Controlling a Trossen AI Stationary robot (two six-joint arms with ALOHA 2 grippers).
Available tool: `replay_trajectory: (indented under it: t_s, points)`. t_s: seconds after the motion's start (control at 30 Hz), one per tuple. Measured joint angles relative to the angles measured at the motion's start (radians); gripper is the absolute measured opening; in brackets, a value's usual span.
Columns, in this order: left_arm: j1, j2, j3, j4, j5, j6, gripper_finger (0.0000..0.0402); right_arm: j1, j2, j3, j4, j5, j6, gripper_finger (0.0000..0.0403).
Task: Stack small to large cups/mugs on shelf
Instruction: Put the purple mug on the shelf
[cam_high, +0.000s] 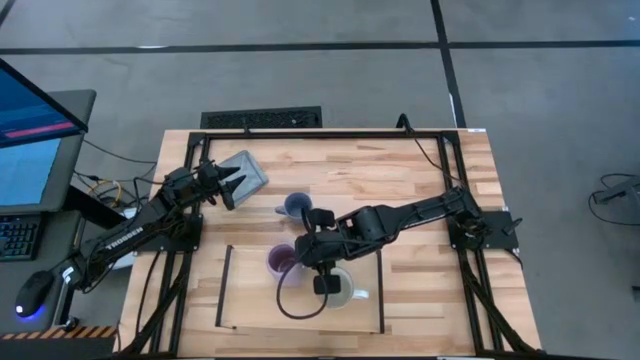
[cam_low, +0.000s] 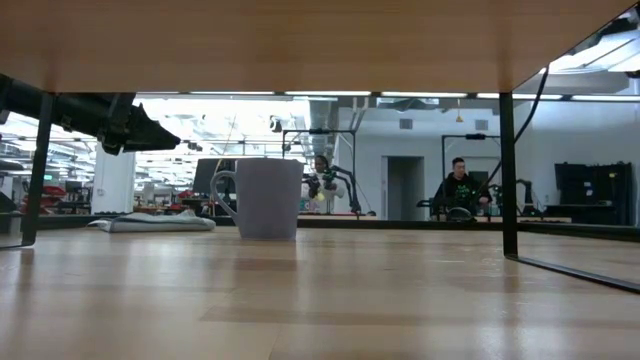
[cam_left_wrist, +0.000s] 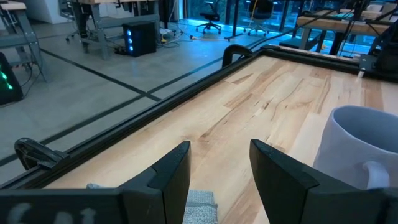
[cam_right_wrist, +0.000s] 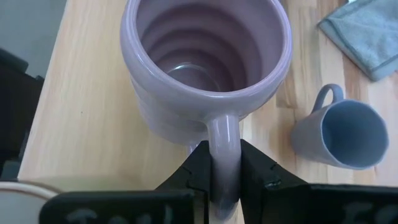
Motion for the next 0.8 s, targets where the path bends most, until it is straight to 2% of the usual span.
replay_trajectory:
  t_s: [0.2, 0.57, 0.8]
  points:
    - [0.0, 0.0, 0.0, 0.0, 0.0, 0.0, 0.0156, -0.001, 0.0, 0.0, -0.002, 0.0, -0.022, 0.0062]
    - [0.0, 0.0, 0.0, 0.0, -0.001, 0.0, 0.0156, -0.027, -0.001, 0.001, -0.012, 0.004, -0.173, 0.0062]
    - [0.0, 0.0, 0.0, 0.0, -0.001, 0.0, 0.0156, -0.032, -0.001, 0.001, -0.016, 0.009, -0.172, 0.0062]
